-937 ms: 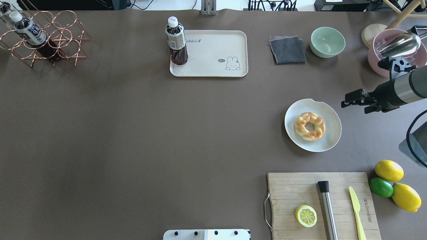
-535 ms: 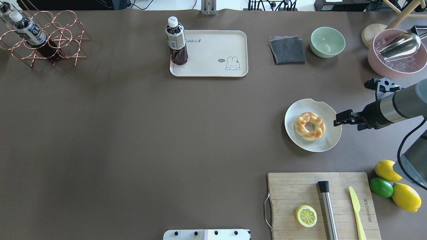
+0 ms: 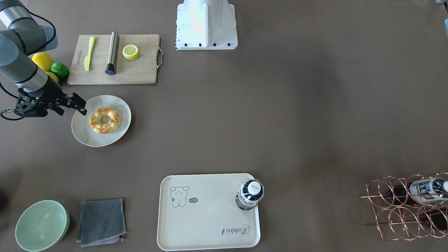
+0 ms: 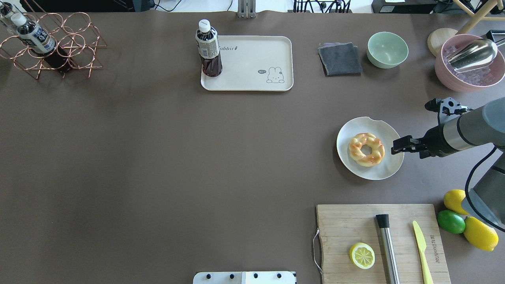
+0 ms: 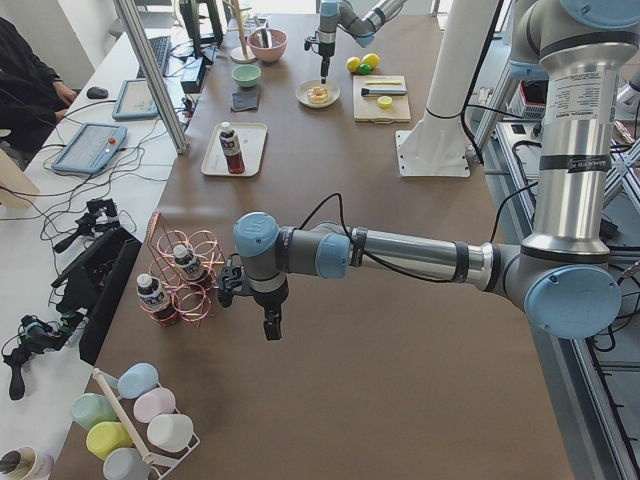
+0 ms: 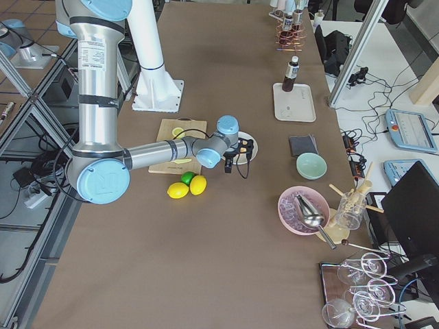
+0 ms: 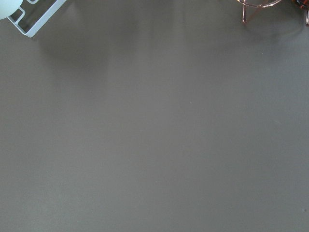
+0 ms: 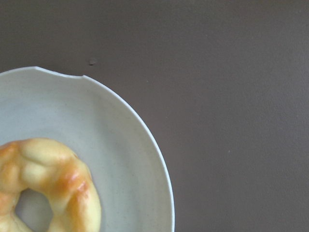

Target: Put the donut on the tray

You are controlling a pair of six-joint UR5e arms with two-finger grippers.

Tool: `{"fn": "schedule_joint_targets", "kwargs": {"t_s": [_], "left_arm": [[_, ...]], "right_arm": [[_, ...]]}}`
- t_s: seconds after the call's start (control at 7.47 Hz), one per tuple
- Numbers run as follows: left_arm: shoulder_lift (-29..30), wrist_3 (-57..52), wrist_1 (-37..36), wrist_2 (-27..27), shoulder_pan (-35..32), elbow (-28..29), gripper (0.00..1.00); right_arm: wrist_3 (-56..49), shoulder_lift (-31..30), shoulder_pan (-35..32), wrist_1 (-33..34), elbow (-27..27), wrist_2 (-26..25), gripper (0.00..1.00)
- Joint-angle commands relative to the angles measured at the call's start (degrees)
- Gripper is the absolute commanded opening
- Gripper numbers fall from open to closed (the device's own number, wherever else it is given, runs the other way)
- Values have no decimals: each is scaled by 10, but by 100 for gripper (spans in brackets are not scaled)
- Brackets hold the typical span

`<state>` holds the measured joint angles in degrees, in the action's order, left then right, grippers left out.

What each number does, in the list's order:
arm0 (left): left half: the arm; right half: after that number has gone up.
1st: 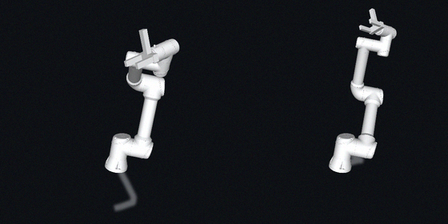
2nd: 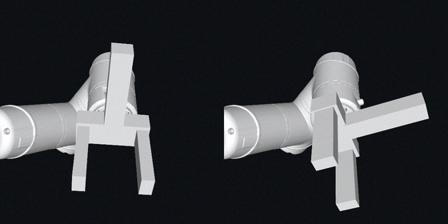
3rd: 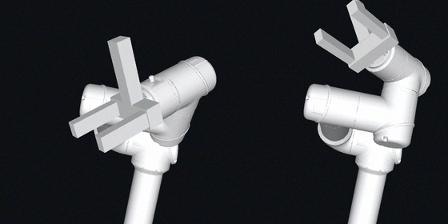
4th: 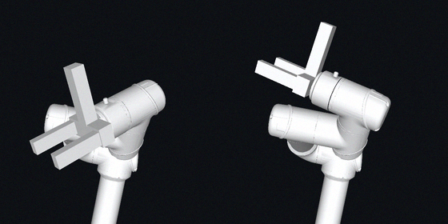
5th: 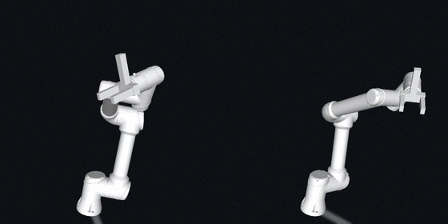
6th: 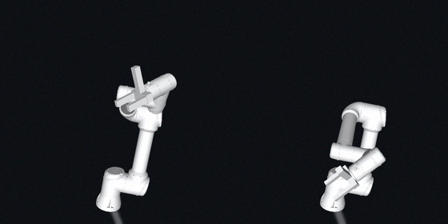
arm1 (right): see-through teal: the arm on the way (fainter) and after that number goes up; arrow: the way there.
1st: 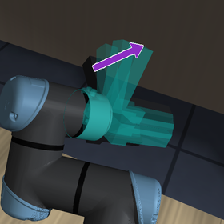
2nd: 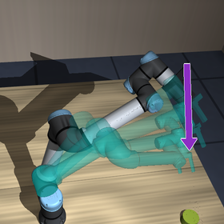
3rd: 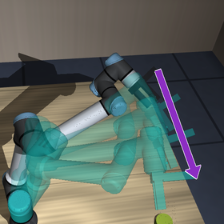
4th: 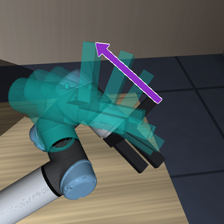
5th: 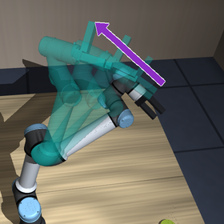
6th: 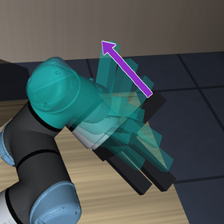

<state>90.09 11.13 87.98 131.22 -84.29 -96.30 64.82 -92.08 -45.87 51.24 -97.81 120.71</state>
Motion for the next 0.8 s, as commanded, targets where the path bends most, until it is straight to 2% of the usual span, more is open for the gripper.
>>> {"fn": "schedule_joint_targets", "kwargs": {"t_s": [0.0,0.13,0.4,0.67], "left_arm": [[-1,0,0,-1,0,0,98],[-1,0,0,-1,-2,0,98],[-1,0,0,-1,-2,0,98],[-1,-1,0,-1,-2,-1,98]], "right_arm": [[26,1,11,0,-1,-14,30],[24,1,15,-1,-2,-15,0],[25,0,14,-1,-6,-18,0],[26,-18,4,-2,-45,-13,0]]}}
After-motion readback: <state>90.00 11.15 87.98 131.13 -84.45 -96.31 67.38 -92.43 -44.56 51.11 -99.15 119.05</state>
